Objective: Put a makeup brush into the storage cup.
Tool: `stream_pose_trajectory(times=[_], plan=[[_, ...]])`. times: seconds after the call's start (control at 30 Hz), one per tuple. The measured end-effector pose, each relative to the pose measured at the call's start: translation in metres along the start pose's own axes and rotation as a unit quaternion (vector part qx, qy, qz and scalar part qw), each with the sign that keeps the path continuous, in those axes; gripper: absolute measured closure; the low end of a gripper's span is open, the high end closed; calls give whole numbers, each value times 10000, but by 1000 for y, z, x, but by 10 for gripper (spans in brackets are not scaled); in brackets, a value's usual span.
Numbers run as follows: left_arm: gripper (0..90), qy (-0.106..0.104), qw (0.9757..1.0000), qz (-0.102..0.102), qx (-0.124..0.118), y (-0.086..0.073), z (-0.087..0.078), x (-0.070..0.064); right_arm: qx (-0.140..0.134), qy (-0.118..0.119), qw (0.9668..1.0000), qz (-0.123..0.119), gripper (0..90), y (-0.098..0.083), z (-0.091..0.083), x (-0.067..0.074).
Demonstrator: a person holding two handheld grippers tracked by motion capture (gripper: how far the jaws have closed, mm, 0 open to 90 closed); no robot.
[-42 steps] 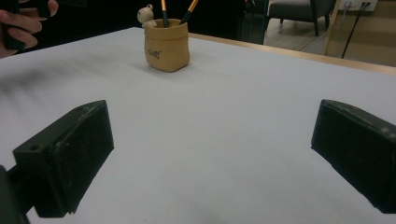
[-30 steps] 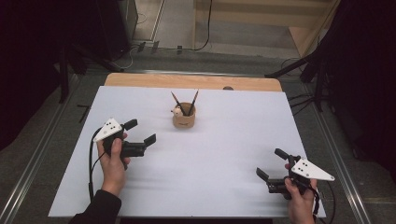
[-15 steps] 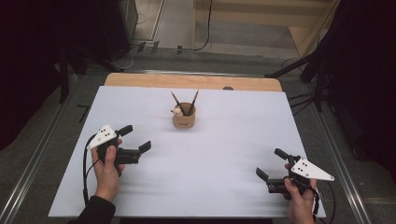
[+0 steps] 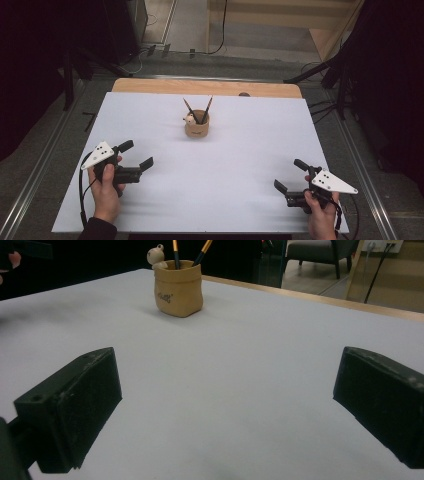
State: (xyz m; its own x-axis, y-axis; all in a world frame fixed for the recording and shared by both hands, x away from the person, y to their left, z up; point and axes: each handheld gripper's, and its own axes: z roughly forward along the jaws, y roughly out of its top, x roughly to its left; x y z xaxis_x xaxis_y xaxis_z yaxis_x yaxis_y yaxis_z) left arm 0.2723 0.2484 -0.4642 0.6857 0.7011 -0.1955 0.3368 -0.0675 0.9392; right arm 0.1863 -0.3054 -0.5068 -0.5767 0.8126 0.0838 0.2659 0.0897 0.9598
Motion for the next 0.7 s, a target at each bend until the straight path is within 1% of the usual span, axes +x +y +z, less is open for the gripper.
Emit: stream_pose_trajectory(times=[0.23, 0.33, 0.5, 0.6, 0.67, 0.7], plan=[[0, 98, 10000, 13, -7, -5, -12, 0, 9, -9, 10000, 1, 0, 0, 0, 0], [0, 120, 9999, 65, 22, -7, -17, -1, 6, -16, 10000, 3, 0, 0, -1, 0], [0, 152, 9999, 35, -35, -9, -26, -1, 4, -33, 10000, 10, 0, 0, -1, -1], [0, 167, 9998, 122, 2, -12, -32, -3, 3, -36, 10000, 2, 0, 0, -1, -1], [0, 169, 9998, 96, -38, -13, -37, -3, 16, -35, 10000, -7, 0, 0, -1, 0], [0, 197, 9997, 119, -37, -13, -41, -2, 24, -32, 10000, -9, 0, 0, -1, 0]])
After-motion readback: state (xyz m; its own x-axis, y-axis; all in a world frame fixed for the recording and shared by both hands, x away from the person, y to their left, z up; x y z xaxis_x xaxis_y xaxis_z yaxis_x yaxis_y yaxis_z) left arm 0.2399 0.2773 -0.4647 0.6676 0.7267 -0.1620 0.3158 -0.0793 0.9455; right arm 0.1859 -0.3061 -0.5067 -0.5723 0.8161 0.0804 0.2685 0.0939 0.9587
